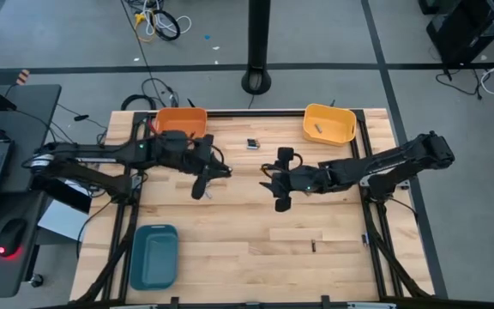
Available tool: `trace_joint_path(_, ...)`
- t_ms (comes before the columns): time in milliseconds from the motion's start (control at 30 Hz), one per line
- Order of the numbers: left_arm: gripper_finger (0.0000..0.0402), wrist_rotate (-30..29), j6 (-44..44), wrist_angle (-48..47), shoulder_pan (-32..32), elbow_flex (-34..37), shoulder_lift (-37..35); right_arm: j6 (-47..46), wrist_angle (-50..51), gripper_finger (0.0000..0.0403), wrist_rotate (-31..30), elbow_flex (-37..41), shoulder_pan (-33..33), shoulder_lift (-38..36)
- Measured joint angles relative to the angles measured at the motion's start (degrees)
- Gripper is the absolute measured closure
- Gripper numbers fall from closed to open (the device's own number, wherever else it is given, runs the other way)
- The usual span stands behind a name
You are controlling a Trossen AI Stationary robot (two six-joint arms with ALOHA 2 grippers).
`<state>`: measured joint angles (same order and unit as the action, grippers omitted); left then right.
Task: Sort batteries
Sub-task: Put the big copper and black battery into the blue bin
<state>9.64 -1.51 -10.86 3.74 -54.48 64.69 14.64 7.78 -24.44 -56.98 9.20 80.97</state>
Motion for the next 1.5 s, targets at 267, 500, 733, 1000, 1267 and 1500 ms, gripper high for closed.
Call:
trace_joint_path(267, 0.0348, -8.0, -5.9, -31.5, -10.5, -9.5, 1.5, -0.3, -13.7, 0.0390, 6.4, 10.0, -3.4, 2.4)
trace_joint_path(500, 0.0348, -4.3, -20.3, -48.7, -20.1, -8.9, 1.4, -5.6, -19.8, 0.0385, 6.6, 16.2, -3.7, 2.1)
trace_joint_path(733, 0.0349, -1.5, -38.7, -51.7, -30.8, -8.0, 3.9, -7.0, -25.5, 0.0386, 6.6, 19.8, -3.8, 2.3)
trace_joint_path(1000, 0.0349, -3.2, -49.8, -53.2, -40.2, -5.6, 7.8, -6.7, -26.2, 0.0396, 6.6, 20.6, -4.0, 2.3)
trace_joint_path(1267, 0.0349, -0.6, -53.3, -45.3, -43.1, 3.6, 7.8, -7.0, -26.1, 0.0387, 6.6, 20.6, -4.0, 2.3)
trace_joint_path(1500, 0.0349, 3.1, -54.3, -37.4, -43.6, 10.1, 7.7, -7.1, -26.1, 0.0394, 6.6, 20.6, -4.0, 2.3)
